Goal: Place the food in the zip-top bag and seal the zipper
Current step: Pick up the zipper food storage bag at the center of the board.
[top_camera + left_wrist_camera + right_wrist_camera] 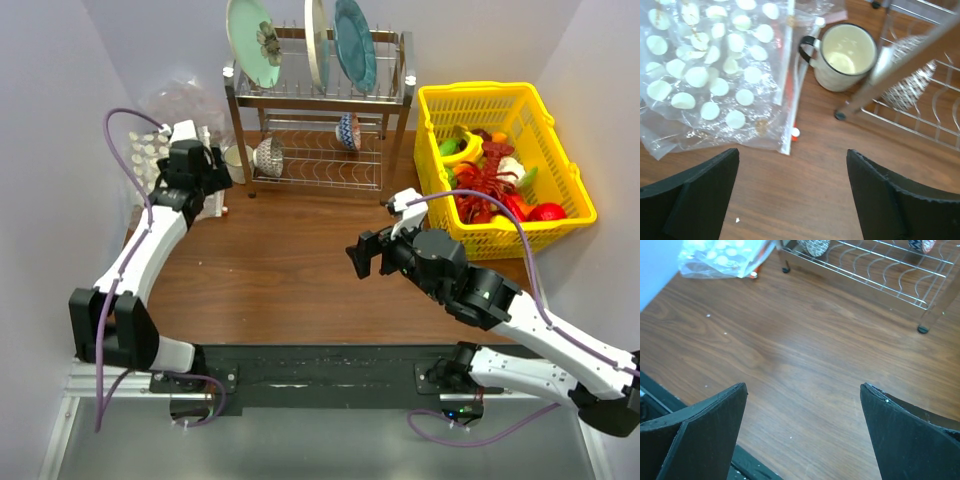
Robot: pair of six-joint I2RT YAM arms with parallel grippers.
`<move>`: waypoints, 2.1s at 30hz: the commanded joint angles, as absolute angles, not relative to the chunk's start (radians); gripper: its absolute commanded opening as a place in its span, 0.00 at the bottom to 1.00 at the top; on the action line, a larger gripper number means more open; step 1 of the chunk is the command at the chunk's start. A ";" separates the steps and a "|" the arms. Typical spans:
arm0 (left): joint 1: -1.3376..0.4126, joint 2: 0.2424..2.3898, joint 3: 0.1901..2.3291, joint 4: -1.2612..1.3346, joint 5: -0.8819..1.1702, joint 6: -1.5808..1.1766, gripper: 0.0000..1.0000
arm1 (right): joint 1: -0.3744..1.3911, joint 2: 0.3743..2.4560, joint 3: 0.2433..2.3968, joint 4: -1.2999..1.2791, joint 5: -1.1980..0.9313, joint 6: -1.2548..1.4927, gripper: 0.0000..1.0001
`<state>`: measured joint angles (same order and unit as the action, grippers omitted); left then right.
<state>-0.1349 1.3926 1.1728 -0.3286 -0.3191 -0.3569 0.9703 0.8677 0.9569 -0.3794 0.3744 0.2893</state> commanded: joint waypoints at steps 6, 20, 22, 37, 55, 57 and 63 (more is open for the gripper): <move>0.000 1.629 1.374 -0.379 -0.359 -0.348 0.82 | 0.974 0.808 0.950 -0.353 0.354 0.304 0.99; 0.176 1.933 1.595 -0.423 -0.405 -0.357 0.77 | 0.974 0.796 0.954 -0.365 0.370 0.304 0.99; 0.192 1.956 1.612 -0.431 -0.374 -0.357 0.69 | 0.973 0.799 0.954 -0.365 0.370 0.302 0.99; 0.229 2.077 1.674 -0.514 -0.273 -0.347 0.50 | 0.973 0.785 0.948 -0.367 0.376 0.310 0.99; 0.201 1.665 1.487 -0.437 -0.206 -0.347 0.00 | 0.973 0.796 0.963 -0.376 0.356 0.322 0.99; 0.201 1.563 1.415 -0.407 -0.180 -0.357 0.00 | 0.973 0.805 0.969 -0.380 0.357 0.319 0.99; 0.201 1.330 1.273 -0.382 -0.030 -0.397 0.00 | 0.973 0.839 0.980 -0.385 0.342 0.331 0.99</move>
<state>0.2016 1.4261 1.3418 -0.4259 -0.1570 -0.3588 0.9703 0.8223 0.9421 -0.3965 0.3626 0.3130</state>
